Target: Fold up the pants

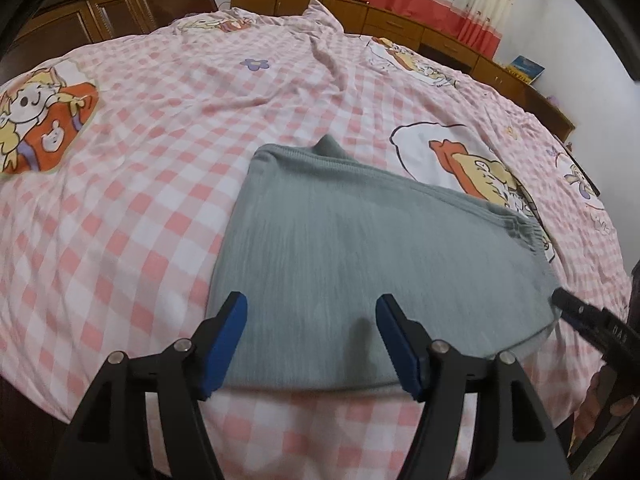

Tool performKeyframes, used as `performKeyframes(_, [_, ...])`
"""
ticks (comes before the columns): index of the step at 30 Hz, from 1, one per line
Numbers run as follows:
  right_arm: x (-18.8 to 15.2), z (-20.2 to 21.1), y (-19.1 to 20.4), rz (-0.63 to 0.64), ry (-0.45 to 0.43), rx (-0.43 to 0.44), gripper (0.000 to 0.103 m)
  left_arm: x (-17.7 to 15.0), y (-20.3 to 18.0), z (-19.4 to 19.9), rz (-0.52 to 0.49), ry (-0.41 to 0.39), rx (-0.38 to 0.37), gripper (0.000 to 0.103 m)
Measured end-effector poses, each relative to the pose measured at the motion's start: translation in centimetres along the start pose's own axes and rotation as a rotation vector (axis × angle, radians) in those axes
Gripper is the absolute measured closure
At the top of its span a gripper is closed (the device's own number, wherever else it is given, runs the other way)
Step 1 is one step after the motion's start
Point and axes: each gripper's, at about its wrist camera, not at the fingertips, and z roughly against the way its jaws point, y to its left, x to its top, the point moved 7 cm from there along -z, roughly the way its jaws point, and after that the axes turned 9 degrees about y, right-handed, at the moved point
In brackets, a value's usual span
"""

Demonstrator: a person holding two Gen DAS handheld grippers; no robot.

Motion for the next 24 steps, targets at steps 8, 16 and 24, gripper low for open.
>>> performKeyframes(8, [-1.9, 0.1, -1.1, -0.083, 0.021, 0.087, 0.047, -1.7, -0.3, 0.3, 0.031, 0.023, 0.015, 0.033])
performKeyframes(16, [-3.2, 0.6, -1.2, -0.071, 0.032, 0.081, 0.047, -2.1, -2.9, 0.0, -0.015, 0.03, -0.012, 0.033])
performKeyframes(24, [-3.4, -0.3, 1.1, -0.08, 0.057, 0.182, 0.047, -2.6, -4.1, -1.4, -0.059, 0.034, 0.008, 0.033])
